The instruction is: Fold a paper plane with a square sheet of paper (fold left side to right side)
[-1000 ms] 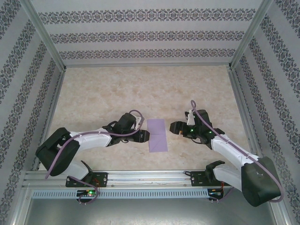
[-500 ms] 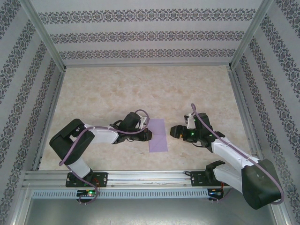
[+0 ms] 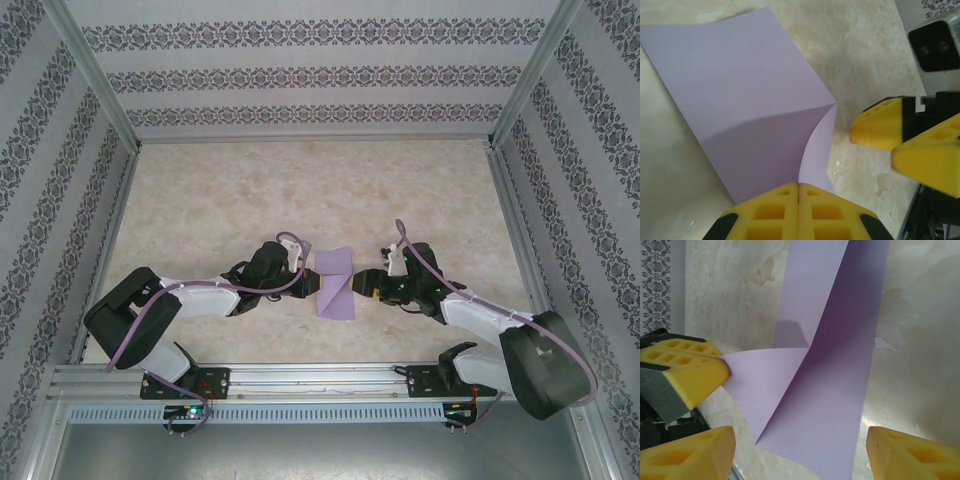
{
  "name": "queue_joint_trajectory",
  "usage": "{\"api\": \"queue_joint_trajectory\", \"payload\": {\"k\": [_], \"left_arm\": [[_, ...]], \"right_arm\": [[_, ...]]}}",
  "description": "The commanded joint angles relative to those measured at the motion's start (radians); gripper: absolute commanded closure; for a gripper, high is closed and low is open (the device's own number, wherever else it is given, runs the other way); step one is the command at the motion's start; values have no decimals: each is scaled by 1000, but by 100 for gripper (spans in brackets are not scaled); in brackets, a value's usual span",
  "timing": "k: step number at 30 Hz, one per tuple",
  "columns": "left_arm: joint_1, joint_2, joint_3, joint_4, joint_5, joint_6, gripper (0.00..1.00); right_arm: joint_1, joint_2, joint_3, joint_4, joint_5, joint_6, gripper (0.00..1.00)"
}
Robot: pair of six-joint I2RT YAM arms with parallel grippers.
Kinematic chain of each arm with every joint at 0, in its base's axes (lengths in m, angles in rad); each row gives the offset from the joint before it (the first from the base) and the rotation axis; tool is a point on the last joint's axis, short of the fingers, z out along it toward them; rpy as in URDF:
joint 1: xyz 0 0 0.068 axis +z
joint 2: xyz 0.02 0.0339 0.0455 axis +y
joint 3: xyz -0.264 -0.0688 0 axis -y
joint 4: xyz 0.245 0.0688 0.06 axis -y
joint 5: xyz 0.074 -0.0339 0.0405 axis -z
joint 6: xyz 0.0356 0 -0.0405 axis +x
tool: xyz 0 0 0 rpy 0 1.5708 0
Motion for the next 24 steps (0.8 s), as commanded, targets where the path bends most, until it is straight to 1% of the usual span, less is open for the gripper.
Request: {"api": "queue_joint_trajectory", "payload": {"k": [1,4,14,18,20,22,23,24], "left_arm": [[11,-28,-15,50,-20,-11,100],[11,-29,-17,46,-20,-10,100],[11,-29,-20,31,-29,-5,100],[11,-18,-22,38,-29,-8,100],[11,-9,-21,38,-34,-7,100],[10,0,-20,38,-36,-5,98],[11,4,-21,39,-38,-5,96],[11,8,-20,41,-40,-5,92]], "right_arm": [[32,63,45,143,18,34,31],[56,121,65,204,31,45,31],[98,280,95,369,43,102,38],[113,318,93,418,45,117,41],[119,329,96,432,43,121,46],[123,338,96,435,43,118,50],[125,342,97,437,45,118,53],[129,347,96,438,46,118,55]]}}
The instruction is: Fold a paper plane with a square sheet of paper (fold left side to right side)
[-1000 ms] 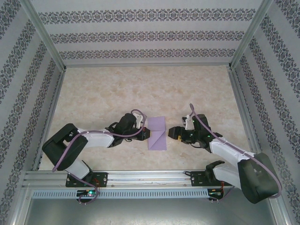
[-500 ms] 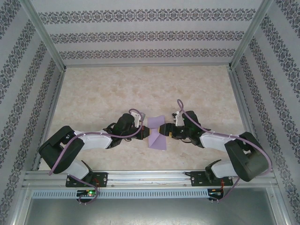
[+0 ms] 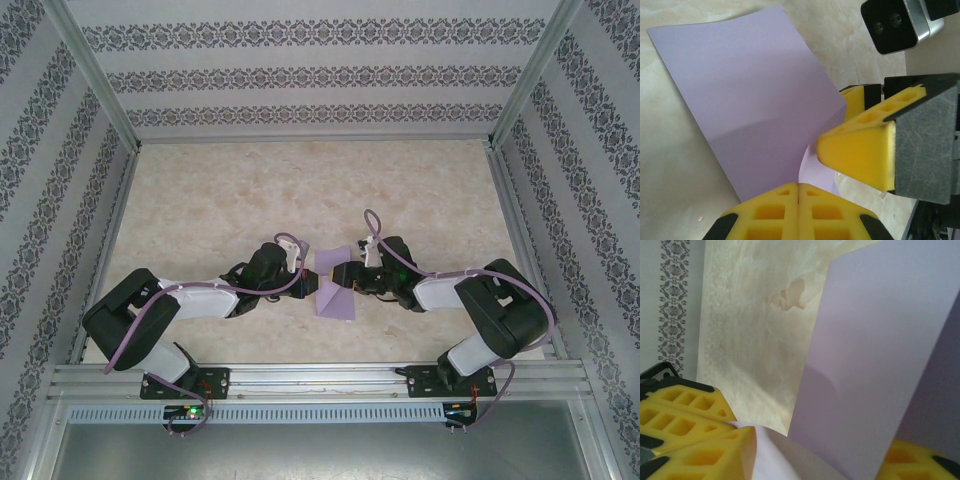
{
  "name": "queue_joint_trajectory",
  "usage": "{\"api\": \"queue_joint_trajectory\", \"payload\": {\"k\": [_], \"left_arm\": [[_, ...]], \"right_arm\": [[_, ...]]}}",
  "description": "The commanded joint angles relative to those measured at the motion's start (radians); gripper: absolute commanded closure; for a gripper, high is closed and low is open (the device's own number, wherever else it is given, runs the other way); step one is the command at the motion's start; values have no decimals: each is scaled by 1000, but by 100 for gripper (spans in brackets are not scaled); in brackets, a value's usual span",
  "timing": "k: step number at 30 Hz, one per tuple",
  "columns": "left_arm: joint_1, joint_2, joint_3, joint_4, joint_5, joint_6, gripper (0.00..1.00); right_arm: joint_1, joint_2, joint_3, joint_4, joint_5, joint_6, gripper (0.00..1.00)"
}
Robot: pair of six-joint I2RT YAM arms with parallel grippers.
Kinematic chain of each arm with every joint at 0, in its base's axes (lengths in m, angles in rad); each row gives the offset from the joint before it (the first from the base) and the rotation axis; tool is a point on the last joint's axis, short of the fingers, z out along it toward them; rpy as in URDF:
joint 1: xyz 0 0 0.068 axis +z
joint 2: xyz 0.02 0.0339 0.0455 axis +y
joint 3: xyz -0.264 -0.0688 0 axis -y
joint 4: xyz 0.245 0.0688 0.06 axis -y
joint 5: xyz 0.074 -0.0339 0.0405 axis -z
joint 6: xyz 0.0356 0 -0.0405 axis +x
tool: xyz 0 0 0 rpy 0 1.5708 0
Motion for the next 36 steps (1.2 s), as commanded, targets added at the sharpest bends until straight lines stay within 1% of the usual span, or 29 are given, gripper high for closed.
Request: {"api": "queue_joint_trajectory", "payload": {"k": [1,4,7,11,15,16,17,21,26,30,33,36], "left_arm": [[11,13,-6,34,-27,-3,88],[11,-15,-8,6,-62,1,83],[12,-89,-7,-71,-115,27,73],[14,-223,-1,-199,-183,72,60],[15,-375,-15,-291,-251,108,45],[17,-408,-25,-296,-260,109,42],[17,-446,-40,-293,-266,106,38],[28,-574,-89,-224,-216,60,23],[61,-660,-117,-79,-113,-44,17],[75,-627,-96,71,-8,-126,16],[75,-552,-38,153,92,-164,16],[75,-480,12,234,156,-194,13]], "right_arm": [[13,20,15,56,11,0,57],[13,31,13,61,19,0,63],[13,34,17,68,17,-2,72],[8,23,33,66,7,-20,82],[-21,-12,45,66,-14,-49,98],[-29,-26,49,66,-23,-54,100],[-39,-44,50,65,-29,-63,100],[-92,-158,52,68,-47,-82,100],[-180,-320,57,68,-89,-83,100],[-233,-421,75,87,-135,-56,100],[-263,-468,83,141,-157,-15,100],[-289,-487,102,211,-184,39,100]]}}
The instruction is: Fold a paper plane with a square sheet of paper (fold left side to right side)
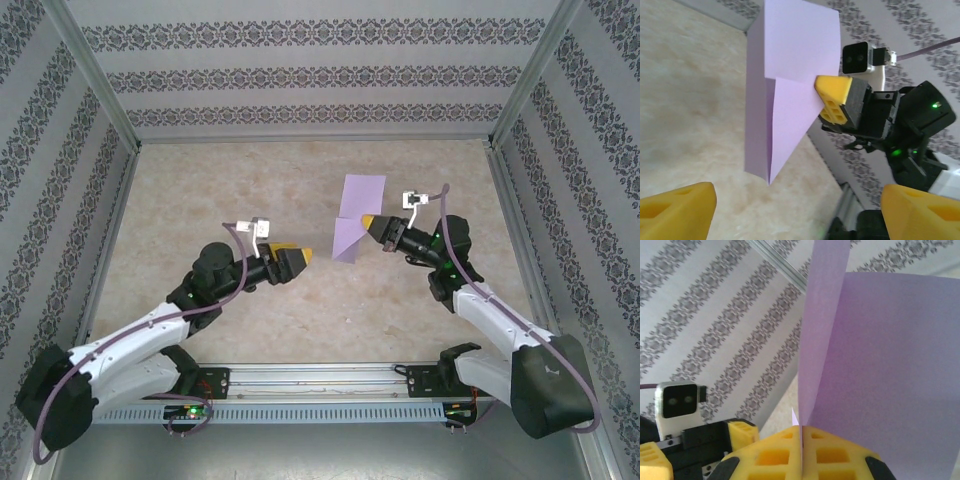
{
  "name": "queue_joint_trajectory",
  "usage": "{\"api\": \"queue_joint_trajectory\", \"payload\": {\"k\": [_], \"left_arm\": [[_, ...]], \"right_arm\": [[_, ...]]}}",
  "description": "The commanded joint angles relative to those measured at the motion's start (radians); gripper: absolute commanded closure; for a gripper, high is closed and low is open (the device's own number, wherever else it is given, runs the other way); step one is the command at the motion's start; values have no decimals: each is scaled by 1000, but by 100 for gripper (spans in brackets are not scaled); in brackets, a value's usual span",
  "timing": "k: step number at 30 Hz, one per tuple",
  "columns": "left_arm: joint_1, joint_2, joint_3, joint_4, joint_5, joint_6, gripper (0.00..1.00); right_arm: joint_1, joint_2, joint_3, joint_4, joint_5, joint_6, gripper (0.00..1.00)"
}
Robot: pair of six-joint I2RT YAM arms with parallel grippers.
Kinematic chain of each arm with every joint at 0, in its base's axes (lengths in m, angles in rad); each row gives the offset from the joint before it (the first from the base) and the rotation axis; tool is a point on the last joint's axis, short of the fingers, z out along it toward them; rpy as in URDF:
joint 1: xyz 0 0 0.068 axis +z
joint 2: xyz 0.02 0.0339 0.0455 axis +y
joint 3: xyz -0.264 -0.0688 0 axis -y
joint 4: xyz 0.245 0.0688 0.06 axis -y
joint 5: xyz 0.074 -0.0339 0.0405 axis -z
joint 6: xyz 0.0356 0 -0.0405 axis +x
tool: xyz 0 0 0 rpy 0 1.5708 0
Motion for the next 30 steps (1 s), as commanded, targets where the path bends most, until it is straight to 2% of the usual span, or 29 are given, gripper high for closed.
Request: {"api": "queue_joint_trajectory", "payload": {"k": [1,6,14,22,25,30], "left_arm": [[11,56,71,194,125,-73,12],[10,119,119,239,141,-72,8],[8,183,154,308,166,-104,9],[-12,251,189,396,191,-133,13],[-13,250,194,401,192,-129,19],[-14,270,198,417,200,-138,38]], "right_arm": [[-27,-21,50,130,-69,66,100],[-46,-13,68,226,-88,140,100],[-45,1,71,364,-140,263,100],[28,17,95,399,-128,301,100],[49,37,95,402,-114,297,100],[75,40,89,396,-106,287,100]]}}
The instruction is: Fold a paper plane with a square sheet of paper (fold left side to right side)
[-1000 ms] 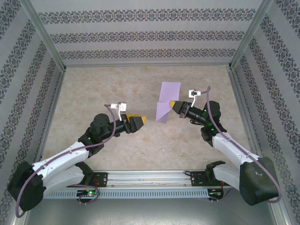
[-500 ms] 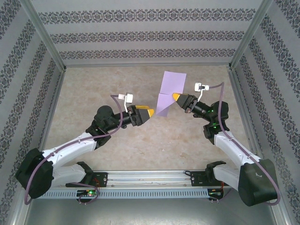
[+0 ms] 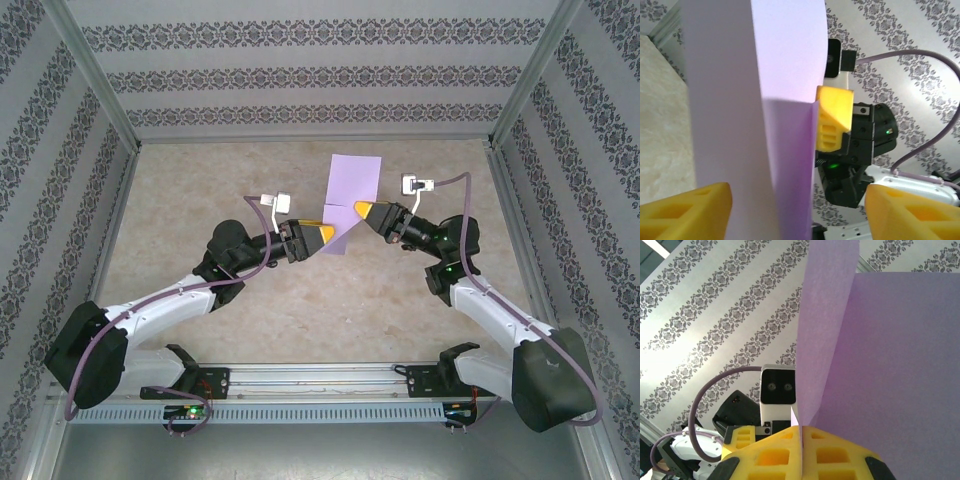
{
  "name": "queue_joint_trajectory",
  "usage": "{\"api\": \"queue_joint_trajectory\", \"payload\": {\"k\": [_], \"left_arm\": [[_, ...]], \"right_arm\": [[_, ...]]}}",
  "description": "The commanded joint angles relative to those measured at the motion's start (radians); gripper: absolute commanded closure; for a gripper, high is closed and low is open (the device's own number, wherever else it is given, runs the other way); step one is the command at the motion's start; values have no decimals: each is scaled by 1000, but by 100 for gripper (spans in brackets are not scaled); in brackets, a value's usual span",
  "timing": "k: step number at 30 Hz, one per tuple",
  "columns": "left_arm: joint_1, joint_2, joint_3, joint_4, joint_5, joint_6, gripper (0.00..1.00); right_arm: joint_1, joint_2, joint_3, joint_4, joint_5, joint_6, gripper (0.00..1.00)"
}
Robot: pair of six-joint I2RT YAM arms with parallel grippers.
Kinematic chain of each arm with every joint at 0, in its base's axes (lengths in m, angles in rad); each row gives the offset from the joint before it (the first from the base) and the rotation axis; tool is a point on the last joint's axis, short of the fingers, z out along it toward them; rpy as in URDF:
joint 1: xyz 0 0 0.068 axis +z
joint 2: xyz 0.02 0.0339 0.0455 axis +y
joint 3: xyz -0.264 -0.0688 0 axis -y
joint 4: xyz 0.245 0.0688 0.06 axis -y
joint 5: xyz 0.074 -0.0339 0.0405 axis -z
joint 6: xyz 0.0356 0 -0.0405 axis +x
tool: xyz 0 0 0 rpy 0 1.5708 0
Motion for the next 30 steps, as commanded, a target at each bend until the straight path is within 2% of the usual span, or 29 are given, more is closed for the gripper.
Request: {"api": "queue_joint_trajectory", "payload": {"k": [1,3,8,12,16,19,22,24,27,30], "left_arm": [[-11,18,33,93,24,-9,42],[-11,22,35,89,18,-7,54],[-12,8,38,6,-2,35,74],[-13,-15,31,-26,-13,53,89],[-12,-53,35,-179,-28,110,100],[-12,-89,57,-417,-73,185,100],[-32,-105,143,-817,-192,333,100],[-65,-84,224,-1074,-327,431,100],[-132,-23,337,-1351,-525,508,100],[-232,65,455,-1574,-754,528,100]], "right_arm": [[14,-4,15,47,8,-4,100],[15,-7,7,44,13,-7,100],[15,-8,-4,29,18,-23,97],[2,-17,-22,-3,31,-49,86],[-38,-70,-47,-98,40,-105,72],[-73,-168,-48,-371,78,-250,61],[-80,-281,-6,-786,226,-489,50],[-83,-336,16,-1001,348,-599,43],[-85,-375,40,-1196,502,-677,39],[-86,-384,56,-1335,640,-704,37]]}}
